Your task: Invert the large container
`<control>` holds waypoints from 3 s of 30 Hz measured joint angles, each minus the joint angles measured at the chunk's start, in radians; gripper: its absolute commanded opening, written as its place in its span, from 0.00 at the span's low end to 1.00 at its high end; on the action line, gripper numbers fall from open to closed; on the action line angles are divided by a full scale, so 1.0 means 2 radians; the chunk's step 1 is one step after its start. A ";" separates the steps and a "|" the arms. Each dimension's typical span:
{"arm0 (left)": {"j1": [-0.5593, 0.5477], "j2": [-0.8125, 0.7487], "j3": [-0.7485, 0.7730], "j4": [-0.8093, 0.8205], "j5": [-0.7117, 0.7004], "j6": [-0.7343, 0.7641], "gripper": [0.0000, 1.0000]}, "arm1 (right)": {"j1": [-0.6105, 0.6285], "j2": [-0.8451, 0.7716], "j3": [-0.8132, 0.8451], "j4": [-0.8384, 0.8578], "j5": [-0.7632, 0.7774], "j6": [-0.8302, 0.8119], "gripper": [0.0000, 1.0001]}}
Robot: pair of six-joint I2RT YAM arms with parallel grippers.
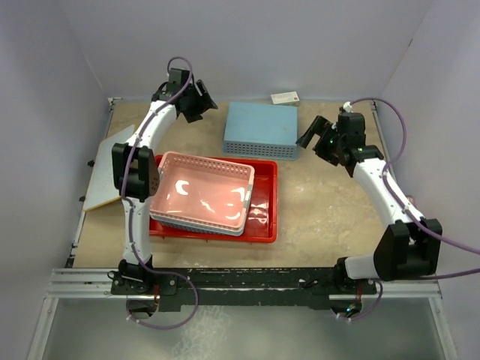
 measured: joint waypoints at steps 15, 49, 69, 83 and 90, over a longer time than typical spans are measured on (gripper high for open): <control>-0.042 -0.268 -0.082 -0.053 -0.067 0.105 0.70 | -0.019 0.297 0.196 0.068 0.002 0.004 0.99; -0.041 -0.421 -0.282 -0.046 -0.108 0.123 0.73 | 0.105 0.334 0.224 0.181 -0.168 0.029 1.00; -0.407 -0.402 -0.292 -0.089 -0.318 0.139 0.74 | 0.079 -0.067 0.017 -0.124 0.195 0.012 1.00; -0.455 -0.335 -0.378 -0.096 -0.401 0.065 0.39 | 0.079 -0.069 0.008 -0.157 0.248 0.040 1.00; -0.458 -0.317 -0.372 -0.095 -0.399 0.053 0.00 | 0.079 -0.060 0.013 -0.159 0.248 0.039 1.00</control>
